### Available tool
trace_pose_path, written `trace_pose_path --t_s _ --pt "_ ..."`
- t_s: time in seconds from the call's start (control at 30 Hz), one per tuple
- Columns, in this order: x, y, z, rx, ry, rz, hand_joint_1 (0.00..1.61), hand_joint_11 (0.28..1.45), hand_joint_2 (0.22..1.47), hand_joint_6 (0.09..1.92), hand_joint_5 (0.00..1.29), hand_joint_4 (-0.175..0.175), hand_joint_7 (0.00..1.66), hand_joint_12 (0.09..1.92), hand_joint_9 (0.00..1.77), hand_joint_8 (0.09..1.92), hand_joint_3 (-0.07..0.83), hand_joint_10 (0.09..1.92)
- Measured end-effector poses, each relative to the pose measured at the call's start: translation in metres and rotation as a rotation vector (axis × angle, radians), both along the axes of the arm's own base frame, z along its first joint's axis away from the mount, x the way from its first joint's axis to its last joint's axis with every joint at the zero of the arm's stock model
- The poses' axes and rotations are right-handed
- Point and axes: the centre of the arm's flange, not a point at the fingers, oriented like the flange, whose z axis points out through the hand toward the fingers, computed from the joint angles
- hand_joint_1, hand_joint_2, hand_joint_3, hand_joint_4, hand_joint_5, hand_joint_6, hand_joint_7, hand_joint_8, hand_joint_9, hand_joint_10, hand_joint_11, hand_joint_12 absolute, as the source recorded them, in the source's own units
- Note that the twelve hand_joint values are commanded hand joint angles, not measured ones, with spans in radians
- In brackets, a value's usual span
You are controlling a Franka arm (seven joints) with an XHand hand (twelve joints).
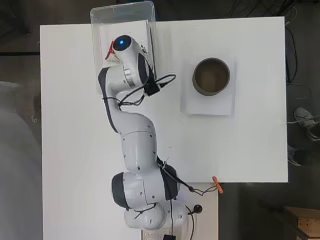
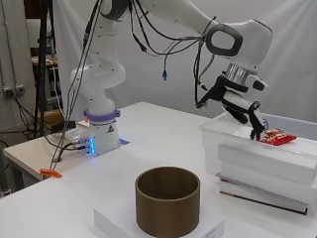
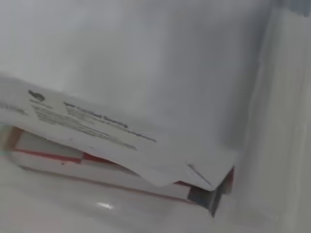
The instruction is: Teleoperate dual arm-hand system to remove items from a box
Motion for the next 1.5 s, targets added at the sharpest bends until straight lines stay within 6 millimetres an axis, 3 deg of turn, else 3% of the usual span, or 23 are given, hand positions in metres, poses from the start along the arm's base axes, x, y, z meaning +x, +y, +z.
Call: trace_pose_path --t_s 0.07,0.2,0.27,0.53,0.7,0.83,1.03,1.1,1.13,1.2,1.3,1.37,1.4,1.47,1.5 --pt "0.009 0.009 0.025 0.063 -0.022 -0.013 0.23 0.45 1.08 0.09 0.57 0.085 0.52 0.09 0.54 0.09 -0.009 0.09" --pt "0.023 0.027 0.076 0.229 -0.064 -0.089 0.18 0.43 1.03 0.09 0.46 0.090 0.41 0.09 0.43 0.09 -0.018 0.09" --pt "0.025 0.035 0.087 0.244 -0.068 -0.115 0.16 0.42 1.00 0.09 0.44 0.099 0.38 0.09 0.40 0.09 -0.023 0.09" --pt "0.038 0.049 0.027 -0.013 -0.036 -0.188 0.17 0.46 0.94 0.09 0.47 0.135 0.46 0.09 0.49 0.09 -0.007 0.09" --pt "0.049 0.059 0.000 -0.108 -0.022 -0.161 0.15 0.46 0.92 0.09 0.43 0.144 0.43 0.09 0.46 0.09 -0.009 0.09" --pt "0.047 0.063 -0.014 -0.168 0.027 -0.136 0.12 0.46 0.89 0.09 0.38 0.139 0.40 0.09 0.44 0.09 -0.018 0.09" --pt "0.042 0.065 -0.025 -0.203 0.081 -0.100 0.14 0.47 0.86 0.09 0.34 0.142 0.37 0.09 0.42 0.09 -0.018 0.09" --pt "0.041 0.064 -0.025 -0.204 0.080 -0.095 0.20 0.48 0.92 0.09 0.47 0.160 0.43 0.09 0.46 0.09 -0.003 0.09" --pt "0.041 0.064 -0.023 -0.203 0.073 -0.096 0.27 0.52 0.97 0.09 0.56 0.149 0.53 0.09 0.57 0.09 0.003 0.09" --pt "0.039 0.064 -0.020 -0.196 0.045 -0.097 0.43 0.61 1.02 0.09 0.68 0.093 0.81 0.09 0.88 0.09 0.002 0.09" --pt "0.028 0.067 -0.026 -0.152 0.035 -0.108 0.43 0.53 1.03 0.09 0.67 0.066 0.69 0.09 0.71 0.09 0.003 0.09" --pt "0.026 0.071 -0.023 -0.135 0.018 -0.107 0.38 0.50 1.04 0.09 0.64 0.083 0.65 0.09 0.64 0.09 0.004 0.09" --pt "0.027 0.071 -0.019 -0.145 0.004 -0.099 0.43 0.59 1.05 0.09 0.68 0.083 0.83 0.09 0.83 0.09 0.002 0.09" --pt "0.026 0.067 -0.014 -0.160 -0.011 -0.089 0.81 0.78 1.09 0.63 0.88 0.143 1.10 1.10 1.19 1.09 0.006 1.20" --pt "0.025 0.065 -0.014 -0.151 -0.009 -0.094 0.78 0.81 1.07 0.54 0.84 0.107 1.11 1.44 1.27 1.47 0.000 1.55"
